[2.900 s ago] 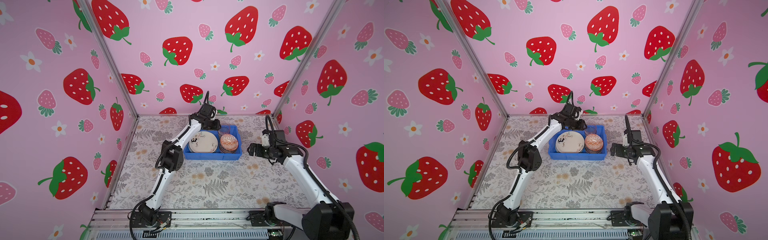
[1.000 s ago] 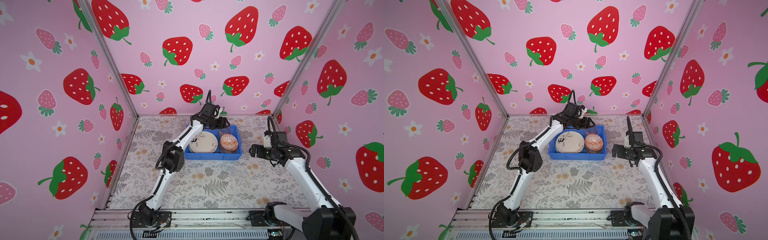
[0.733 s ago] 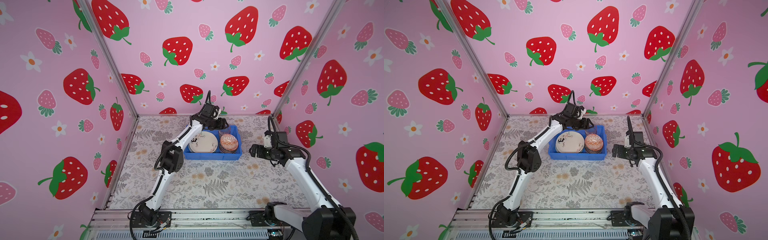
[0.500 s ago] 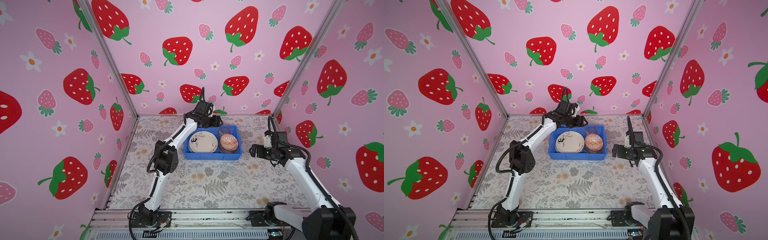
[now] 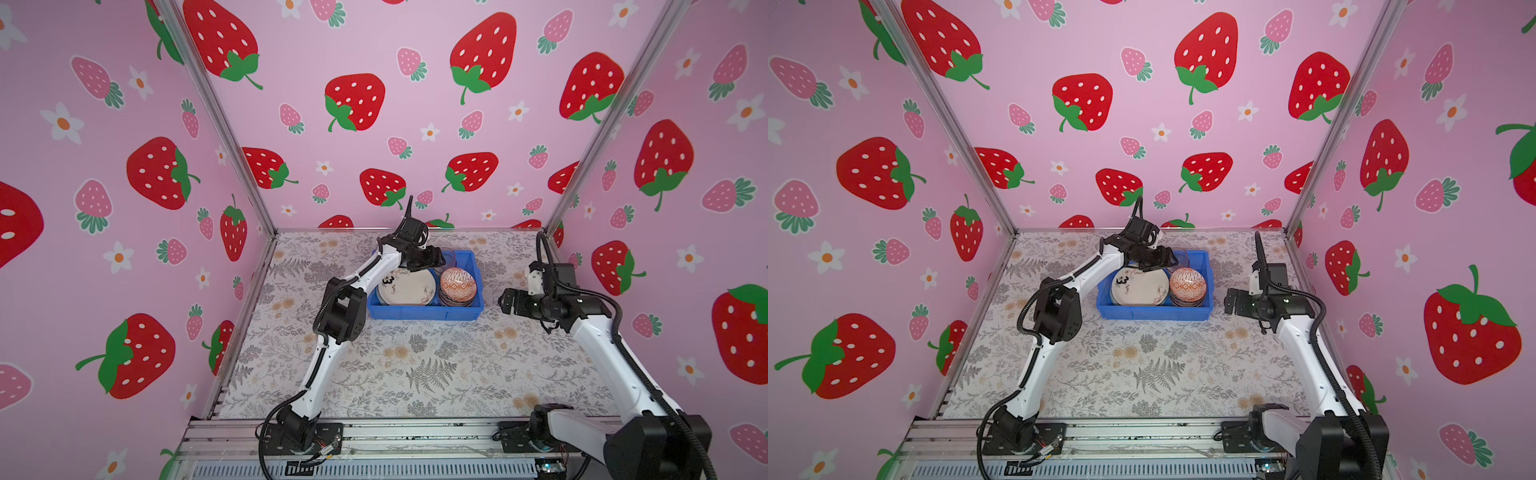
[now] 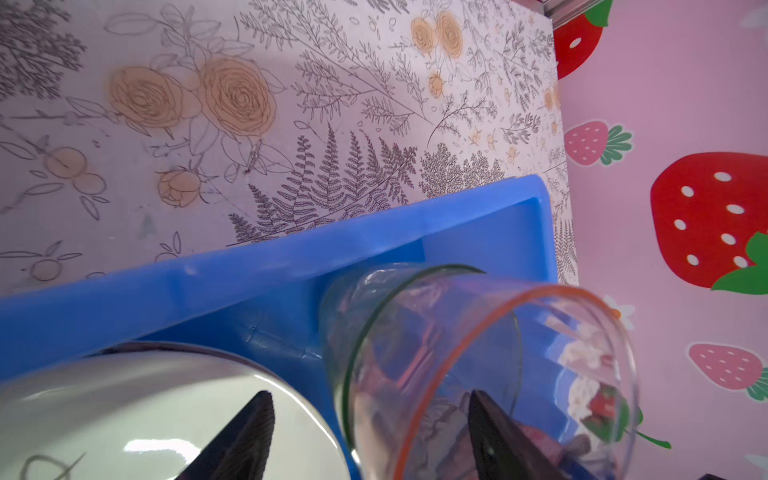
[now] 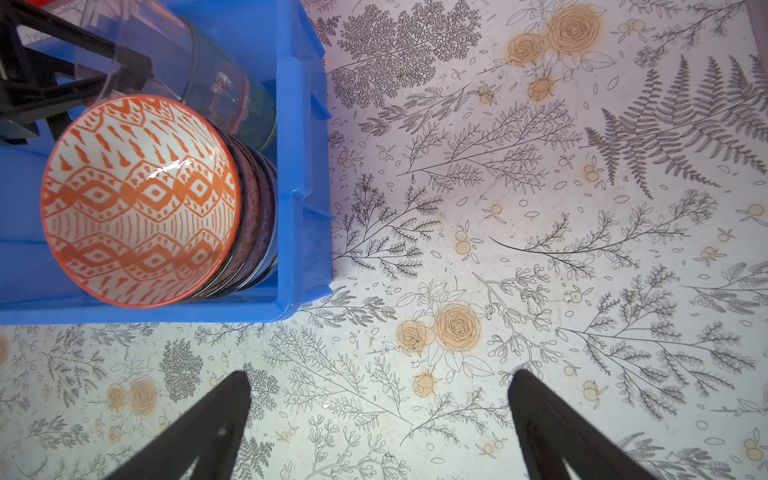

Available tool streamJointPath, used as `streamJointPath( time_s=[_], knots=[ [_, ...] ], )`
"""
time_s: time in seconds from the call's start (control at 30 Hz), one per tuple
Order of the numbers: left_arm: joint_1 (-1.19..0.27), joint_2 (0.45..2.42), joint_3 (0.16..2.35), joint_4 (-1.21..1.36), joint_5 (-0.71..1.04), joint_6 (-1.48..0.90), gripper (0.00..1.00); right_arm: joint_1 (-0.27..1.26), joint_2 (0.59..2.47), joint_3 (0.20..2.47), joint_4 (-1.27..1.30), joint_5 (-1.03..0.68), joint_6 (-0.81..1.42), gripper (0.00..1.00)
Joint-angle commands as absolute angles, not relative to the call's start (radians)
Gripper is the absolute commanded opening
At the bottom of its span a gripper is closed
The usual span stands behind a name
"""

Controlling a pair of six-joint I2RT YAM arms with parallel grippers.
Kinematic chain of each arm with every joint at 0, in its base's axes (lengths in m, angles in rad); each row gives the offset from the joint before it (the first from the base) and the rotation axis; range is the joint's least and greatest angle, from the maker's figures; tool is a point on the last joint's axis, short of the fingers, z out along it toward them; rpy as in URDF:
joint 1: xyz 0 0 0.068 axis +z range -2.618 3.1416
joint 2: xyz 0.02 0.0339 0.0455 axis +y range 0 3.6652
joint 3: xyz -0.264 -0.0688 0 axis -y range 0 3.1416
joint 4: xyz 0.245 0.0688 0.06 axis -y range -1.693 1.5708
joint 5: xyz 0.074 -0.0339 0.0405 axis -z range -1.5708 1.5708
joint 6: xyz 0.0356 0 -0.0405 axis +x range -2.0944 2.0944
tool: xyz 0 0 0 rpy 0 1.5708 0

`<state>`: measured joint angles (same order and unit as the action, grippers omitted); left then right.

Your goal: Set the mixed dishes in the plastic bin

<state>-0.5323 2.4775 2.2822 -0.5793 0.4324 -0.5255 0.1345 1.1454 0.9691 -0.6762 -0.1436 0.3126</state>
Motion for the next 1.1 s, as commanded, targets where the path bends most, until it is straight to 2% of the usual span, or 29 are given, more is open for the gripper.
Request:
streamJointPath(
  time_s=[0.0, 0.77, 1.07],
  knots=[
    [-0.545, 2.456, 2.323, -0.527, 0.472, -0.560, 0.76, 0.129, 1.152, 0.973, -0.686, -0.149, 0.297, 0.99],
    [-0.580, 2.486, 2.407, -0.502, 0.505, -0.608, 0.77, 0.126, 1.145, 0.950, -0.675, -0.146, 0.287, 0.99],
    [-0.580, 2.386, 2.401, -0.581, 0.459, -0.524, 0.81, 0.122, 1.129, 0.959, -0.674, -0.153, 0.285, 0.99]
  ],
)
